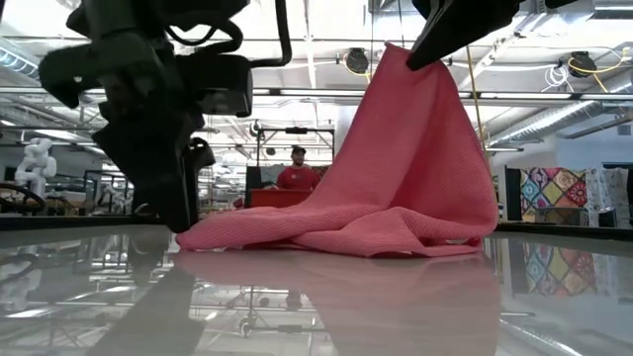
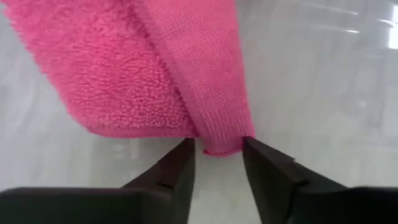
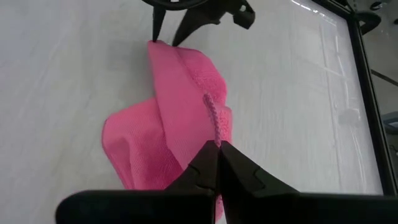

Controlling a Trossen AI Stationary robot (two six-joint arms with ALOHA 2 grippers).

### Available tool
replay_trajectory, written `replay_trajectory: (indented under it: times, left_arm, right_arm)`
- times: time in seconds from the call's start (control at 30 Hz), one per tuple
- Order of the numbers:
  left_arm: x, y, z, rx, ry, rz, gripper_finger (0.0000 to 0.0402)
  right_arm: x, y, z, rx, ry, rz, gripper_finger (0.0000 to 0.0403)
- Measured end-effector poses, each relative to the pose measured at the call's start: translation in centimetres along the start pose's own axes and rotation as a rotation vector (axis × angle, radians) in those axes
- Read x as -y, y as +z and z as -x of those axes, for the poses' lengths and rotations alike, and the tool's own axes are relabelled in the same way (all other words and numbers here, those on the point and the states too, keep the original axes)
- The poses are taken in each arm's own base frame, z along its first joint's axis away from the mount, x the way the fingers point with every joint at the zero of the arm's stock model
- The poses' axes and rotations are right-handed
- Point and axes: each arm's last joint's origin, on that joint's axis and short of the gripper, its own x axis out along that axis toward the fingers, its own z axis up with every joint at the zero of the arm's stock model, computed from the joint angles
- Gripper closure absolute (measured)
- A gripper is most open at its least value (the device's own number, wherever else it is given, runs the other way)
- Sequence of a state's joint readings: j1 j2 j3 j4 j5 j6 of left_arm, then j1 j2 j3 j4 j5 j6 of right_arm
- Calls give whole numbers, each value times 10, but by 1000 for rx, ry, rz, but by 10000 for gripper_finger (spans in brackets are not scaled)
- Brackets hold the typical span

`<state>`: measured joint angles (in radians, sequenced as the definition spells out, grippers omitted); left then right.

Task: Roll towel
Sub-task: Fold the pink towel

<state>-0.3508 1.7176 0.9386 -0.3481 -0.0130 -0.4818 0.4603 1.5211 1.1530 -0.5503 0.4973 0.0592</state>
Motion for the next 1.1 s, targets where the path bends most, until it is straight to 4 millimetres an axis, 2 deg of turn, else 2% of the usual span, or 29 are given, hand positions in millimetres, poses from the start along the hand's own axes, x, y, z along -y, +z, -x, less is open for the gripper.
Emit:
replay_trajectory:
  times: [0.2, 0.4, 1.1]
  left_arm:
    - [4, 2, 0, 10, -72, -3, 335]
    - [7, 7, 1, 45, -123, -6, 374]
    - [9, 14, 2, 110, -155, 4, 381]
  right_arm:
    - [0, 0, 0, 0, -1, 4, 403]
    - [0, 0, 0, 1, -8, 11, 403]
    - [0, 0, 0, 1, -8, 18, 403]
